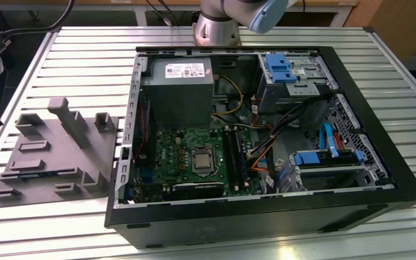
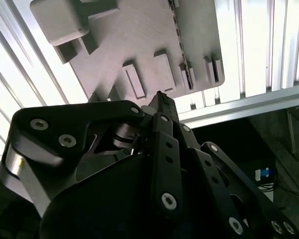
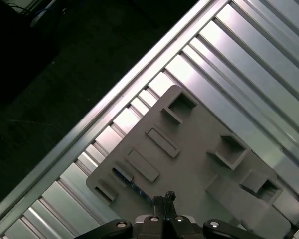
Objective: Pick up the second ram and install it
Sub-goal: 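Pick up the second ram and move it above second insertion slot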
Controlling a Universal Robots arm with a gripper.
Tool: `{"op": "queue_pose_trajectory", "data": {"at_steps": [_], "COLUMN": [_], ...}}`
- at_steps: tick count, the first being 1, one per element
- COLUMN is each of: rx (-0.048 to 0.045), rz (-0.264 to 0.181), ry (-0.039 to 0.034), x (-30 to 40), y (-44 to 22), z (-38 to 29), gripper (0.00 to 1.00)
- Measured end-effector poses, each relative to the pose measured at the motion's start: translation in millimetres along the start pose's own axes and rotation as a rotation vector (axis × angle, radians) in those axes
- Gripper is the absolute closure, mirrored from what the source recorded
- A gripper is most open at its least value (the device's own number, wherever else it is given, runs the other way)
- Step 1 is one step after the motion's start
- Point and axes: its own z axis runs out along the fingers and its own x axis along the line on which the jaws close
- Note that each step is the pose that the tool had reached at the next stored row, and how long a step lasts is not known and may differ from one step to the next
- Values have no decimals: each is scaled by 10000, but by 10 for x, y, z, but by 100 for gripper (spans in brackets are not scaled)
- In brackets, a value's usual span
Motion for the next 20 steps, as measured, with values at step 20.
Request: {"op": "queue_pose_trajectory", "data": {"at_steps": [20], "rx": [-19], "rz": [-1478], "ry": [64], "x": [0], "y": [0], "z": [0], "gripper": [89]}}
